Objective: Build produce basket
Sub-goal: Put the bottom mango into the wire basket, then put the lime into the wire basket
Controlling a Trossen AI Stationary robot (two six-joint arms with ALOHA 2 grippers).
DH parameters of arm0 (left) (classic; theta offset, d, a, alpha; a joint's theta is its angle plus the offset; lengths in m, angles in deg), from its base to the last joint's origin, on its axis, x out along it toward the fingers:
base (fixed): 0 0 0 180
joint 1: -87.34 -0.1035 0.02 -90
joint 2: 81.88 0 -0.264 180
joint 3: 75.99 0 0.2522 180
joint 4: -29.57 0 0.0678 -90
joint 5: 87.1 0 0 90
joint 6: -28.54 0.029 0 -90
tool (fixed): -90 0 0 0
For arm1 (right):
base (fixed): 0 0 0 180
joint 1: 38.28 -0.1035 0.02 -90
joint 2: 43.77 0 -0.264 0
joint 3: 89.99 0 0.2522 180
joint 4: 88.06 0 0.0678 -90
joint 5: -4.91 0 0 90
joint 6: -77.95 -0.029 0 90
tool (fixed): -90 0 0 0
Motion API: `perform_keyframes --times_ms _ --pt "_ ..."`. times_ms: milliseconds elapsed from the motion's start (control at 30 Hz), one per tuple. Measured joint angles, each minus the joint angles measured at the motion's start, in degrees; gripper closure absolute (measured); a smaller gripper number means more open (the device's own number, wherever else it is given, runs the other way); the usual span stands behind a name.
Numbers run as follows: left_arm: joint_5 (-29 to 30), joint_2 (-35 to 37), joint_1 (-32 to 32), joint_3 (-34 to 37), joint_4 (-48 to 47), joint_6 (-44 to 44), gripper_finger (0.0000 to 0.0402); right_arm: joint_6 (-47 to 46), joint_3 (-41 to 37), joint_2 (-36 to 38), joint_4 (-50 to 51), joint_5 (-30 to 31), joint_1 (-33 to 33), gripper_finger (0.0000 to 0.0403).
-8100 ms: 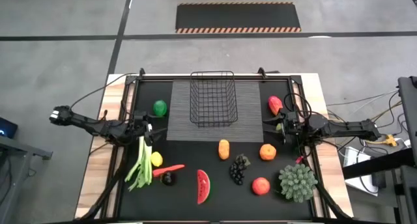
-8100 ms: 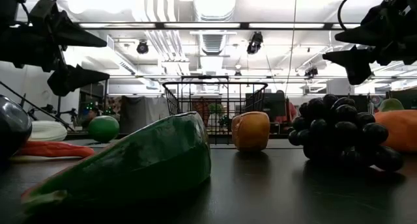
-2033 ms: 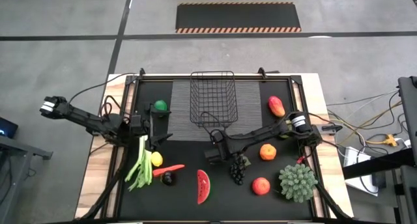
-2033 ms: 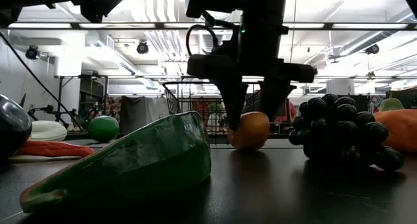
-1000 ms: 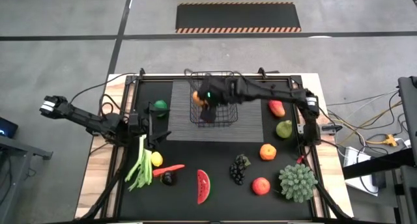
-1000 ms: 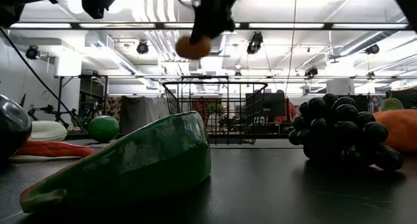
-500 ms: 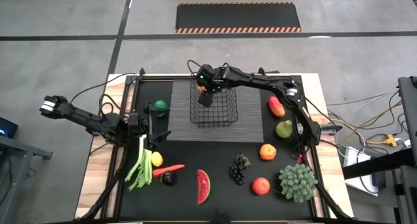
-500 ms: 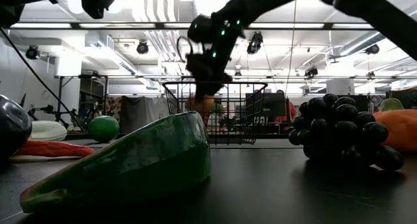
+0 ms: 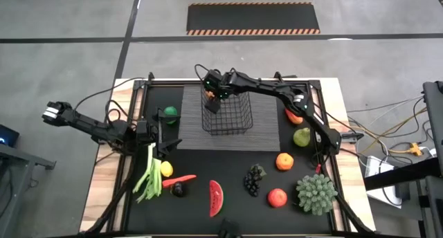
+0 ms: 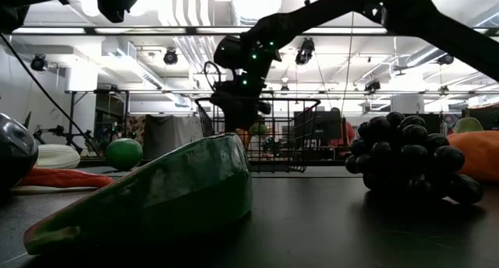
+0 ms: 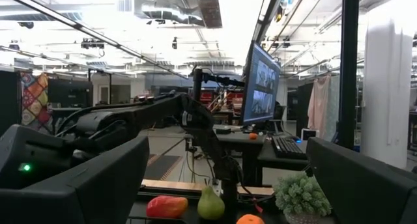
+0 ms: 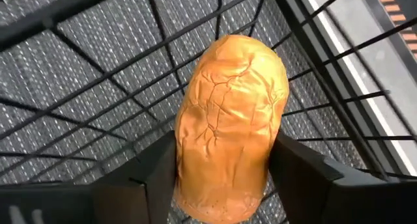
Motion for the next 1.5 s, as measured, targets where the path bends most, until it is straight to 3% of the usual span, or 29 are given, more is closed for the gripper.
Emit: perform_keyframes --times_ms 233,433,567,833,1067,1333,1500 --pt "0.0 0.0 0.0 0.0 0.1 0.0 0.0002 0.4 0.6 0.5 0.6 0.0 0.0 0.0121" --pt "0.0 -0.3 0.0 0.0 -0.1 0.0 0.0002 0.5 0.6 3.5 3.7 0.0 -0.1 0.0087" --pt "0.7 -1.1 0.0 0.0 -0.1 0.0 0.0002 0.6 0.6 7.7 7.2 0.0 -0.9 0.0085" --pt "7.9 -3.3 0.0 0.1 -0.3 -4.1 0.0002 0.6 -2.3 20.7 14.3 0.0 -7.0 0.0105" --pt "8.0 -7.0 0.0 0.4 -0.4 -10.0 0.0002 -1.9 -15.3 34.7 7.9 3.6 -16.9 0.0117" --pt "8.0 -11.0 0.0 0.0 -0.1 -15.3 0.0002 -4.2 -38.6 48.6 -9.7 12.4 -28.8 0.0117" --pt "10.0 -13.4 -0.1 -0.7 0.3 -18.0 0.0002 1.1 -52.4 54.1 -23.3 17.3 -34.1 0.0119"
